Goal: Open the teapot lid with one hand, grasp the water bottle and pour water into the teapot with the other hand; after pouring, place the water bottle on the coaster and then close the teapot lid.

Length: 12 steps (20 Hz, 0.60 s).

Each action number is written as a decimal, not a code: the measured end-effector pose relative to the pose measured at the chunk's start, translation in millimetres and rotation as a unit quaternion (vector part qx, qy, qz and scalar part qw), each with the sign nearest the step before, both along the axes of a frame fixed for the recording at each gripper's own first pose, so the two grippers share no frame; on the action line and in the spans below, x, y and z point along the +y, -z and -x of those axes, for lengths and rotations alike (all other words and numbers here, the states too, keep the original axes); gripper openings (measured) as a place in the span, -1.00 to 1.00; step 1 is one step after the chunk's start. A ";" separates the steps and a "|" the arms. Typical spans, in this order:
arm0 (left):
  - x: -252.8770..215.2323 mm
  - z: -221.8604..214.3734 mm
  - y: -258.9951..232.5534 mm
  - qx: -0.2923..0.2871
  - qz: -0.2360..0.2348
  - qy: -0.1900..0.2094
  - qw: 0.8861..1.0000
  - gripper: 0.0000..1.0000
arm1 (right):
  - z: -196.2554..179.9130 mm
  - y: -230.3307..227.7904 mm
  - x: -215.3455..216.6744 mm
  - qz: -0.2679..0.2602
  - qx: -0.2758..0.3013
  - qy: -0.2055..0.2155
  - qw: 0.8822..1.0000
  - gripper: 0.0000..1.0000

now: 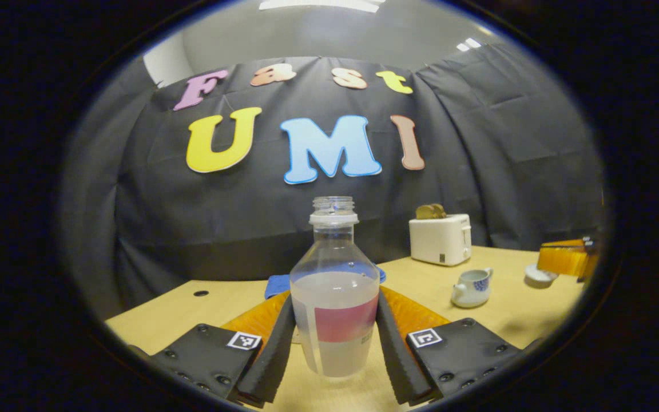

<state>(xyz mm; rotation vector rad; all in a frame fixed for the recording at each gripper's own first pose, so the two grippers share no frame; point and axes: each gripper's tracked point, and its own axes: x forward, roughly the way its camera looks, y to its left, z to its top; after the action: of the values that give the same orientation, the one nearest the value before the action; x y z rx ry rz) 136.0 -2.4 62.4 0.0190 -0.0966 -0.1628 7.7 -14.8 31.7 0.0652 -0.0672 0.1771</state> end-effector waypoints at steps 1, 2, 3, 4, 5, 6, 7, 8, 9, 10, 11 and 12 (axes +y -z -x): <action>5.6 1.0 -1.8 -0.005 0.012 -0.009 1.000 0.70 | -8.9 1.5 0.9 0.005 0.000 0.005 1.000 -0.83; 12.5 1.0 -3.9 -0.012 0.011 -0.018 1.000 0.69 | -14.3 4.2 5.0 0.008 0.004 0.003 1.000 -0.83; 21.8 -2.9 -5.2 -0.014 0.006 -0.029 0.999 0.69 | -18.1 4.1 8.5 0.006 0.005 -0.001 1.000 -0.83; 26.5 -9.6 -3.6 -0.007 0.006 -0.030 1.000 0.69 | -19.6 4.0 10.8 0.001 0.006 -0.005 1.000 -0.83; 27.5 -17.0 -3.4 -0.002 0.017 -0.024 1.000 0.67 | -20.0 2.9 13.1 0.001 0.005 -0.009 1.000 -0.83; 28.4 -27.8 -1.8 0.003 0.034 -0.016 0.999 0.70 | -21.2 2.9 14.5 0.002 0.005 -0.010 1.000 -0.83; 31.6 -38.9 0.3 0.008 0.046 -0.012 0.999 0.69 | -20.9 2.2 15.7 0.004 0.004 -0.013 1.000 -0.83; 36.2 -51.1 3.2 0.011 0.061 -0.011 0.998 0.69 | -20.5 2.1 16.3 0.006 0.003 -0.015 1.000 -0.83; 41.2 -68.6 4.0 0.014 0.077 -0.012 0.997 0.69 | -19.9 1.6 16.1 0.010 0.002 -0.015 1.000 -0.83; 46.4 -80.4 6.5 0.018 0.090 -0.014 0.996 0.69 | -19.2 1.4 14.9 0.015 0.000 -0.015 1.000 -0.83; 53.3 -93.2 8.5 0.021 0.088 -0.022 0.996 0.69 | -19.0 1.6 13.8 0.017 -0.002 -0.015 1.000 -0.83; 60.4 -107.0 11.0 0.019 0.074 -0.036 0.996 0.67 | -18.5 3.7 12.1 0.015 -0.002 -0.016 1.000 -0.75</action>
<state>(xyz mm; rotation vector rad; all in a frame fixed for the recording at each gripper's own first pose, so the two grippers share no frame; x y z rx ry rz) 243.0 58.1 51.5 -0.1275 -0.0703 -0.0831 26.2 -2.7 28.0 0.0355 -0.0665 0.2099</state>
